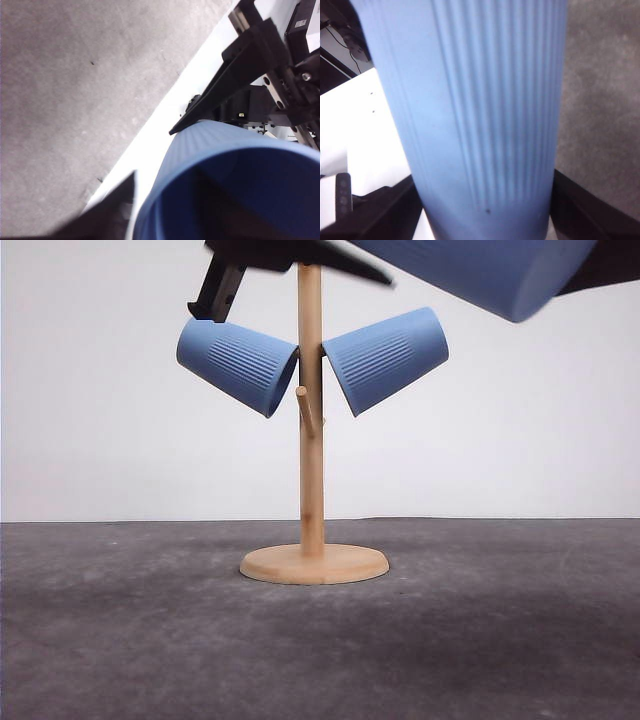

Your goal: Place three cups

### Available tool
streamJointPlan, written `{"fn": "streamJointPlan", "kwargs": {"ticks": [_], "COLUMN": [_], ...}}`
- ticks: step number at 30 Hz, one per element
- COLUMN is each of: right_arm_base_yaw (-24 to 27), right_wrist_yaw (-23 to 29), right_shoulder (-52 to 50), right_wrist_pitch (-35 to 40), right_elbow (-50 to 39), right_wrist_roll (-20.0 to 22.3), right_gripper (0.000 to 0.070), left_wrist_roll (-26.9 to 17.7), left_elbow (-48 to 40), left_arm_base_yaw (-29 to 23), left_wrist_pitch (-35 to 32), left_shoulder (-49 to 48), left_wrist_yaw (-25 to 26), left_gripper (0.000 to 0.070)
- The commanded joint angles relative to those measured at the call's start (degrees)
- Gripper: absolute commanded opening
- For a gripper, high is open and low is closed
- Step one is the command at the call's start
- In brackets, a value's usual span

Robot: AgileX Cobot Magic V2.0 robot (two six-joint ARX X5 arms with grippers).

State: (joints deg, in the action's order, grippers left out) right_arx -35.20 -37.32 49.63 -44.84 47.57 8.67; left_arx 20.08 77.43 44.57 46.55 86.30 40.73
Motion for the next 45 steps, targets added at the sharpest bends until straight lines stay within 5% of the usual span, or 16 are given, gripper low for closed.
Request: {"fn": "streamJointPlan", "kwargs": {"ticks": [1, 11, 19, 25, 30, 36, 40, 45], "right_arm_base_yaw": [-0.4, -0.2, -0.2, -0.2, 0.0, 3.7, 8.5, 13.8], "right_wrist_yaw": [-0.2, -0.2, -3.0, -4.2, -8.3, -13.0, -18.3, -22.6], "right_shoulder": [0.4, -1.9, -2.1, -1.1, 0.7, 0.8, 0.9, 0.9], "right_wrist_pitch": [-0.1, -4.2, -6.1, -5.2, -5.3, -4.2, 1.0, 15.3], "right_elbow": [0.4, 0.4, 0.4, 0.4, -0.2, -4.9, -11.5, -17.2], "right_wrist_roll": [-0.5, -3.5, -16.5, -30.3, -36.8, -39.6, -40.4, -50.0], "right_gripper": [0.0341, 0.0342, 0.0342, 0.0342, 0.0342, 0.0342, 0.0342, 0.0342], "left_wrist_roll": [-1.7, -9.7, -14.7, -17.4, -19.9, -22.6, -23.4, -23.5], "left_elbow": [1.5, 1.6, 1.6, 1.6, 1.6, 1.6, 1.6, 1.6], "left_arm_base_yaw": [-0.2, -7.0, -15.3, -20.0, -23.0, -26.2, -27.7, -28.9], "left_wrist_pitch": [0.4, 8.0, 11.8, 13.9, 15.5, 17.3, 18.1, 18.2], "left_shoulder": [0.6, 0.6, -0.6, -2.4, -4.4, -6.4, -7.2, -7.3], "left_wrist_yaw": [0.3, 0.3, 0.3, 0.2, 0.2, 0.2, 0.2, 0.2], "left_gripper": [0.0375, 0.0401, 0.04, 0.04, 0.04, 0.0399, 0.0399, 0.0399]}}
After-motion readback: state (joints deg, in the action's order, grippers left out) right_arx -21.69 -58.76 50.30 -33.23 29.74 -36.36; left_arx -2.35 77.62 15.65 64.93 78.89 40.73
